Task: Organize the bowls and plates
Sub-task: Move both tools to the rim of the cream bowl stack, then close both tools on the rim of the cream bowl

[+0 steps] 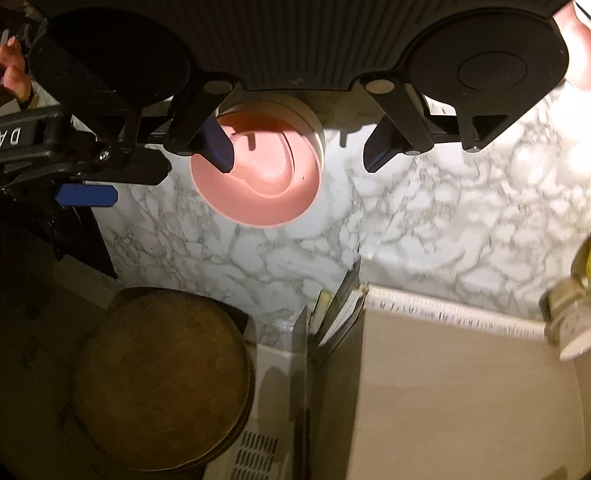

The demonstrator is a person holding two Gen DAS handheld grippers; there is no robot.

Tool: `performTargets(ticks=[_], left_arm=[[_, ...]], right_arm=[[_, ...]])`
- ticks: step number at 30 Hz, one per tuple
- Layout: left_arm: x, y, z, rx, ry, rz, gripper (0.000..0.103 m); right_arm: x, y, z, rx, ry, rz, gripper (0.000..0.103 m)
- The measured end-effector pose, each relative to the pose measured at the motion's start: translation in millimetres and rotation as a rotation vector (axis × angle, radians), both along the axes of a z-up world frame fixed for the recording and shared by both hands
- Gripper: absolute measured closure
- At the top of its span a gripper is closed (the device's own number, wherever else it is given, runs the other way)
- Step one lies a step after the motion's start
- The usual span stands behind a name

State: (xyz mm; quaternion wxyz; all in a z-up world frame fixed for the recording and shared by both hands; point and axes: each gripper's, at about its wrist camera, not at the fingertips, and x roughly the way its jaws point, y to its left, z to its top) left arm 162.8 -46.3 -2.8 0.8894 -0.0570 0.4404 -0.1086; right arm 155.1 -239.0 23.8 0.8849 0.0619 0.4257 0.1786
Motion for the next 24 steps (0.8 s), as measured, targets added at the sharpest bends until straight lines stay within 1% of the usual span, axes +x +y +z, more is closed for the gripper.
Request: performTargets(ticks=[4,8,11,14,16,18,21,24], left_arm=[[5,7,-15,-0.066,0.074,0.05,0.026],[8,9,-27,-0.084,0.104,0.085,0.026],[12,9,-33,-0.1,0.116,0.1,0.026],[17,7,-38,-0.098,0.123,0.115,0.026],[21,6,-42,-0.093,0.131,0.128,0.026],[25,8,-46,-0.106,0.144,0.146,0.026],[30,12,-51,-0.134,0.166,0.179,0.026],[35,11,-55,-0.134,0.181,0.192,0.026]], right_arm=[[8,-6,-12,0.037,0.074,-0.073,0.002],[16,-11,-23,0.048,0.114,-0.13,0.002],[20,-12,-30,0.035,0.118,-0.152,0.004],[26,-9,-39,0.026,0.135,-0.165,0.008],[30,-8,-44,0.021,0.147,-0.169,0.015],[33,-8,-48,0.023,0.149,-0.174,0.02],[39,-8,-53,0.027,0.157,-0.181,0.022],[43,-4,-56,0.019,0.163,-0.165,0.028]])
